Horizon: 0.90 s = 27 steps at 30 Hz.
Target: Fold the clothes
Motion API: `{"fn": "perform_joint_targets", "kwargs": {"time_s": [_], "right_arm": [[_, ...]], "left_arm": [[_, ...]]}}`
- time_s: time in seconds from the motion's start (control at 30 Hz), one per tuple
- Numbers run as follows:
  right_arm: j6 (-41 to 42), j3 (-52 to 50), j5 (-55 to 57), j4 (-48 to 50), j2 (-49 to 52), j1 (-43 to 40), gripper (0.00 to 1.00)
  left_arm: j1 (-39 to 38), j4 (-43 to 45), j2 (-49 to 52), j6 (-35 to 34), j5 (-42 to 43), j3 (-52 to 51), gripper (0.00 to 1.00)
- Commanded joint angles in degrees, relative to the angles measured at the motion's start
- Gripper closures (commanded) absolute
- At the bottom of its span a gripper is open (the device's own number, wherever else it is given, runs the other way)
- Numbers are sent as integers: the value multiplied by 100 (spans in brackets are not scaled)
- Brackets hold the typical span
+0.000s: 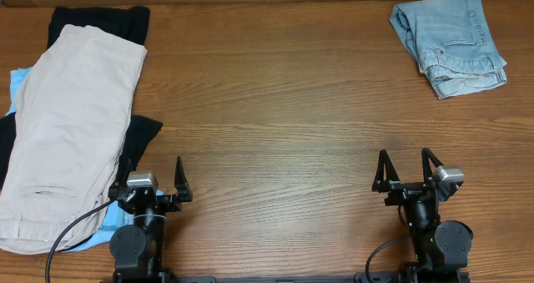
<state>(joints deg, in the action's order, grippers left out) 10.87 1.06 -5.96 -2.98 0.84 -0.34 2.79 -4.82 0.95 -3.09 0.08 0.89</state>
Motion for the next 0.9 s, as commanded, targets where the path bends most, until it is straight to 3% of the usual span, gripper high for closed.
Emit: {"fn": "perform_joint_targets", "kwargs": {"time_s": [0.0,0.23,0.4,0.67,0.7,0.87], "right_arm": [[2,-55,-125,247,-46,33,0],[17,450,-577,98,-44,33,0],[109,1541,-566,-610,221,33,0],[-63,4026,-734,-2092,2251,33,0],[-63,4736,-918,-2640,2957,33,0],[-63,6325,-1174,-3834,4677,33,0]], "left_arm": [[57,57,-59,76,92,-42,0],[57,24,-59,166,192,295,0],[57,-669,343,205,387,1574,0],[57,-2302,2695,350,400,4312,0],[57,-2935,3451,498,400,5147,0],[57,-4444,5134,739,417,6968,0]]}}
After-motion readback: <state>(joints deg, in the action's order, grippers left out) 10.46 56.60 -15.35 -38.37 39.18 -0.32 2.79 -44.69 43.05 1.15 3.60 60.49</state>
